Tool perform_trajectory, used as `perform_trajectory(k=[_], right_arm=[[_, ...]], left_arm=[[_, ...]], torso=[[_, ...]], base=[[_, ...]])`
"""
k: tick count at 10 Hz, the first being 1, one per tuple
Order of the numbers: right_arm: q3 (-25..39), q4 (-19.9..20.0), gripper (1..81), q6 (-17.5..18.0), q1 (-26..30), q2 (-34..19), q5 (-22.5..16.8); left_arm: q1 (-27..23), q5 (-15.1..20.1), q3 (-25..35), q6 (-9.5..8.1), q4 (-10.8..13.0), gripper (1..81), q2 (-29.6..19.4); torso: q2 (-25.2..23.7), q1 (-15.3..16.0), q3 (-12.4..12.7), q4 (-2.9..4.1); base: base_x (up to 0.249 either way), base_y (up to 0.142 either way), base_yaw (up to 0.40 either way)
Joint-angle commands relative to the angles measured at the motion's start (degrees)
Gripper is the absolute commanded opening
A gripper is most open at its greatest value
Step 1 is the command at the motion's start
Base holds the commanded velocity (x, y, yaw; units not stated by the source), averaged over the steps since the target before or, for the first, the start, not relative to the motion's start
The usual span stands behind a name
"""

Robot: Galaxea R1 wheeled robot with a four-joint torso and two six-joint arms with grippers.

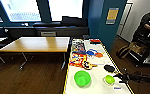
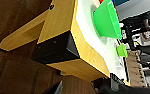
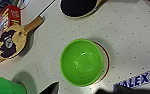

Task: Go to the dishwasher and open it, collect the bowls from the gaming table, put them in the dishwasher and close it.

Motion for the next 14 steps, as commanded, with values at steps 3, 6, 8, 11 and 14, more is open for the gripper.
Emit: perform_trajectory(k=[3, 6, 8, 11, 14], right_arm=[[-0.6, 1.17, 81.1, -0.21, 8.42, -2.25, -2.06], [-1.31, 1.0, 81.1, -0.21, 9.75, -2.52, -2.15], [-2.01, 0.82, 81.1, -0.21, 11.68, -2.43, -2.33], [-4.55, 0.64, 81.1, -0.21, 12.21, -1.04, -2.33], [-9.11, 1.08, 81.1, -0.21, 10.71, 2.56, -1.71]], left_arm=[[-4.78, 1.33, 1.32, 0.22, 0.31, 81.1, -1.29], [-4.78, 1.33, 1.32, 0.22, 0.31, 81.1, -1.12], [-4.78, 1.33, 1.05, 0.22, 0.31, 81.1, -1.12], [-4.78, 1.76, -0.35, 0.22, 0.22, 81.1, -0.5], [-4.78, 2.3, -1.23, 0.22, 0.13, 81.1, 0.12]], torso=[[0.02, 0.02, -2.21, 0.0], [0.07, 0.06, -3.39, 0.0], [0.07, 0.06, -3.41, 0.0], [0.09, 0.06, -3.41, 0.0], [0.09, 0.06, -3.41, 0.0]], base=[[0.0, 0.0, 0.0], [0.0, 0.0, 0.0], [0.0, 0.0, 0.0], [0.0, 0.0, 0.0], [0.0, 0.0, 0.0]])
